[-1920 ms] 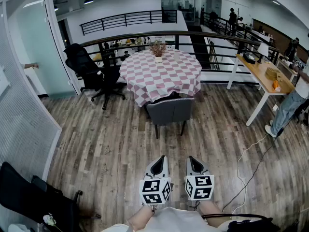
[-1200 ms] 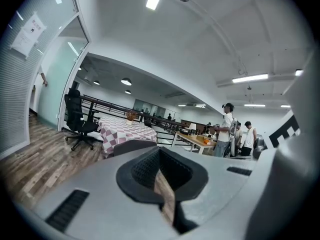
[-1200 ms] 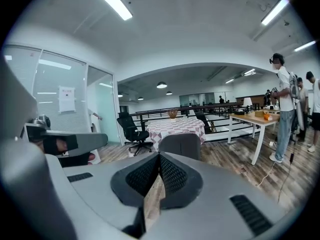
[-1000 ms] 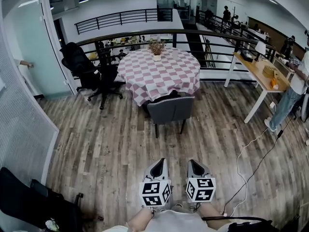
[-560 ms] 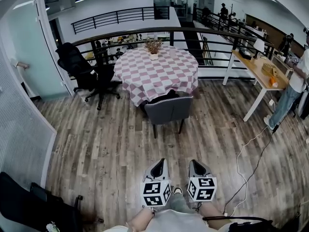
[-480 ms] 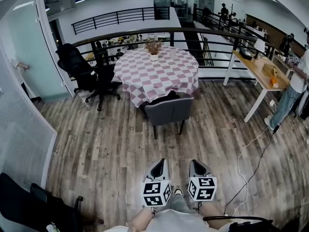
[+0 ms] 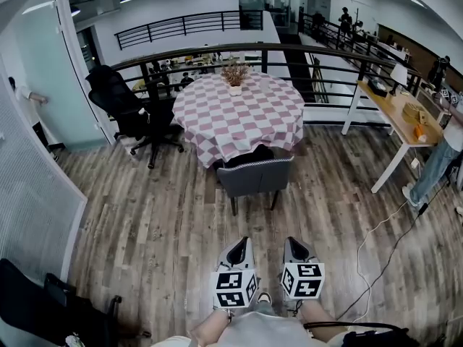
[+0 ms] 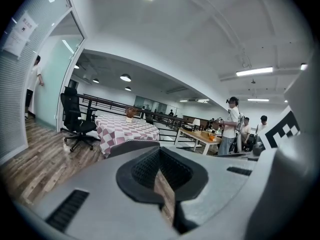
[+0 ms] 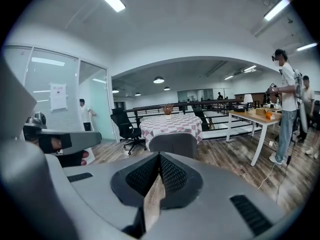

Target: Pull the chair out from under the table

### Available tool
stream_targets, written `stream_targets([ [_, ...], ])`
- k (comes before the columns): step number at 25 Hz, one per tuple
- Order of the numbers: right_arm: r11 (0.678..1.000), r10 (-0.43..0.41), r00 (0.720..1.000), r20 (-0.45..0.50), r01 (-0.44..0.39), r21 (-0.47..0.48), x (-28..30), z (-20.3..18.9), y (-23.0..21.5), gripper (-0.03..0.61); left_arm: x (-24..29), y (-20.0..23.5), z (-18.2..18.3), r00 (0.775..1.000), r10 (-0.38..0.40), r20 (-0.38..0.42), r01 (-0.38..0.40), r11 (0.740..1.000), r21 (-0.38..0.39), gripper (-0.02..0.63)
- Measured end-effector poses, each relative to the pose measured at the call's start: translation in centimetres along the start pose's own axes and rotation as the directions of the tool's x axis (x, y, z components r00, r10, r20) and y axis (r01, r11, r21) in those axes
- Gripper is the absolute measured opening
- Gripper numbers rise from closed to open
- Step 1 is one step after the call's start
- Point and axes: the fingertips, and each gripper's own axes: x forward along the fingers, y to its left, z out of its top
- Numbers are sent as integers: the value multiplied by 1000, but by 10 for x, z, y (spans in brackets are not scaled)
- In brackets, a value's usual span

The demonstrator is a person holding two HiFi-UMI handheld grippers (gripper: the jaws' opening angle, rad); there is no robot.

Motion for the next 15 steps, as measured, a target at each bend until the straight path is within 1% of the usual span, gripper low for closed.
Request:
stream_targets([
  [15, 996, 83, 996, -26, -84, -28, 69, 34, -46, 17, 84, 0, 18, 997, 81, -2, -81, 996, -24, 3],
])
